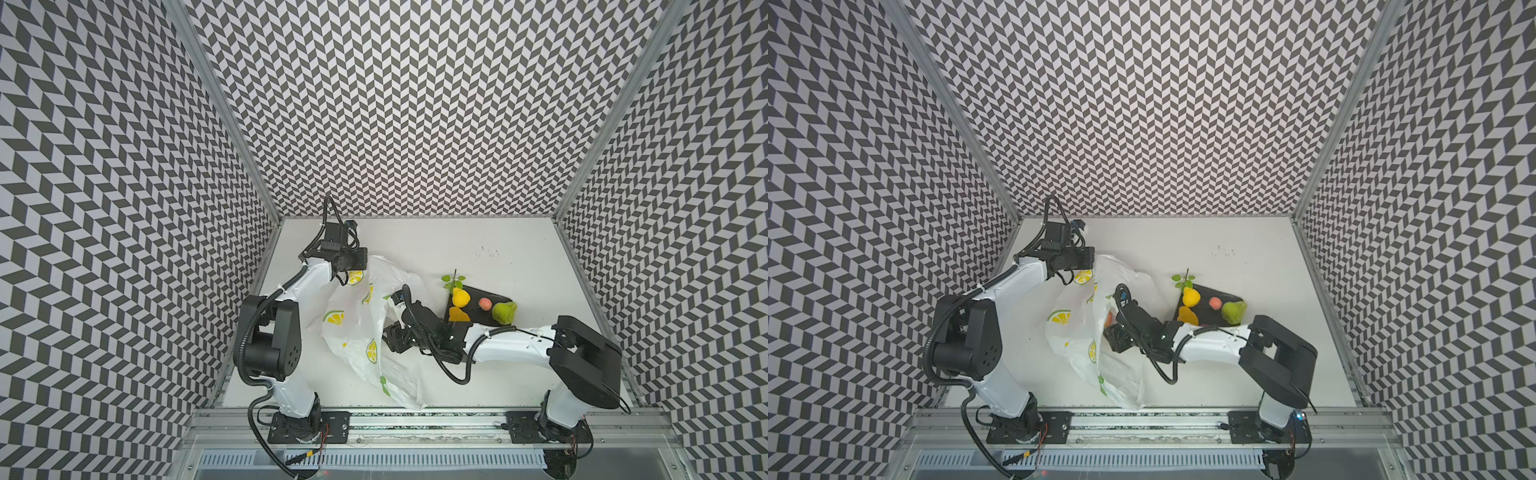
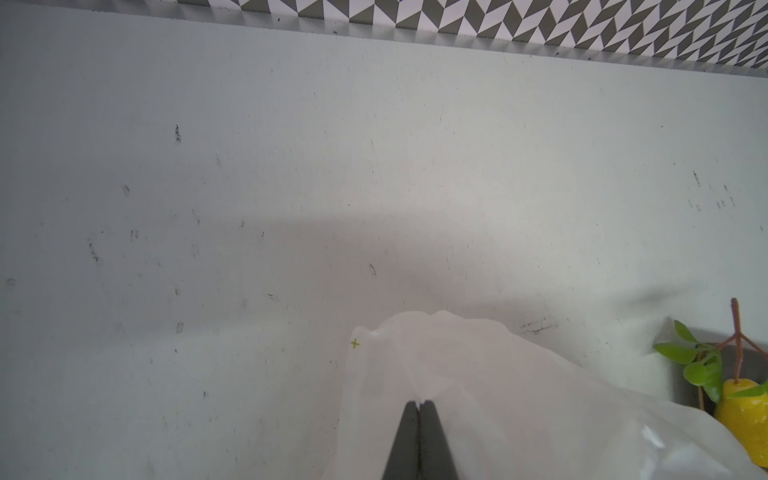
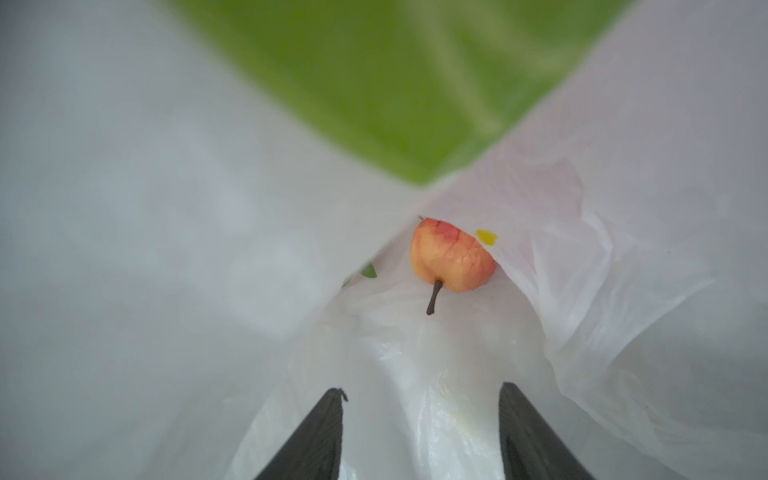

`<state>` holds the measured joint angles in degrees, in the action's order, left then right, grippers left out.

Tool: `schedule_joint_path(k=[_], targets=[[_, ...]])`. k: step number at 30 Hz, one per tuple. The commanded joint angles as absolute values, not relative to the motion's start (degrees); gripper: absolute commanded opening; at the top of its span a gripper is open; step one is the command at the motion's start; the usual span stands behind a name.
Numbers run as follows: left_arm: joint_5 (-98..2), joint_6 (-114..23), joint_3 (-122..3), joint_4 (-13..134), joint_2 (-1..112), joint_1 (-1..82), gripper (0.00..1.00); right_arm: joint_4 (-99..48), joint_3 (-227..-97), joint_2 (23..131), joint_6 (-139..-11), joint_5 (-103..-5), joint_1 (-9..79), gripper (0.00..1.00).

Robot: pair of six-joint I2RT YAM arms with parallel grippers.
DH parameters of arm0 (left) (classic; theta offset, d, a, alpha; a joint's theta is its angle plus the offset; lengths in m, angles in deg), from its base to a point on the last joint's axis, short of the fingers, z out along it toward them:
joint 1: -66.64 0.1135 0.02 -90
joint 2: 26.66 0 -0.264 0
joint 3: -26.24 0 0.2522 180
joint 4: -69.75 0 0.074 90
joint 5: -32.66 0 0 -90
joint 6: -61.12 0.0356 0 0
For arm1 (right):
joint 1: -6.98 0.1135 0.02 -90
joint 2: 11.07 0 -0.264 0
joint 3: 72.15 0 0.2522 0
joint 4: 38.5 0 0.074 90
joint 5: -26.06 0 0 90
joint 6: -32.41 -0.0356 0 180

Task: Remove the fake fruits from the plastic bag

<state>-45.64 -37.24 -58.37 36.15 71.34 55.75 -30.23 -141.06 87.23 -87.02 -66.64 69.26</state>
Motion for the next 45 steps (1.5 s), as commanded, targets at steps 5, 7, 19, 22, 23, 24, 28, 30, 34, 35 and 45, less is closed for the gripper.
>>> schedule_joint_path(k=[5,7,19,22,23,24,28,30,34,35,45], targets=[[-45.9,-36.0,-59.3,34.9,71.4,55.3,0.00,-31.7,-147.9,94.5,-85.7,-69.2,69.3,0.65],[-45.7,-36.0,-59.4,35.0,71.6,55.2,0.00,-30.1,-150.2,96.2,-85.6,-71.7,69.2,0.67],[-45.6,-35.9,-59.8,34.8,71.9,54.9,0.00,-26.7,-159.6,105.7,-83.6,-74.2,69.2,0.72],[-45.7,-35.8,-59.8,34.7,71.9,54.9,0.00,-26.6,-158.9,105.4,-83.7,-73.9,69.2,0.71],[-45.6,-35.8,-59.8,34.7,71.8,54.9,0.00,-26.8,-158.1,104.9,-83.8,-73.9,69.3,0.71],[-45.5,-35.8,-59.8,34.7,71.8,54.9,0.00,-27.3,-157.0,104.2,-84.1,-74.0,69.3,0.72],[-45.3,-35.9,-59.9,34.6,71.7,54.7,0.00,-28.3,-155.3,103.5,-84.2,-73.7,69.2,0.73],[-46.0,-35.9,-60.3,34.1,71.1,54.7,0.11,-29.0,-154.7,103.0,-84.2,-72.2,69.2,0.74],[-49.8,-36.4,-61.2,33.0,67.3,55.1,0.66,-32.2,-150.7,98.5,-85.0,-70.1,69.2,0.75],[-50.7,-36.8,-61.6,32.4,66.1,55.3,0.81,-33.3,-149.3,97.2,-85.2,-69.7,69.2,0.76],[-55.5,-39.9,-60.4,23.6,49.1,54.2,1.00,-45.1,-136.3,88.0,-91.8,-63.8,68.6,0.76]])
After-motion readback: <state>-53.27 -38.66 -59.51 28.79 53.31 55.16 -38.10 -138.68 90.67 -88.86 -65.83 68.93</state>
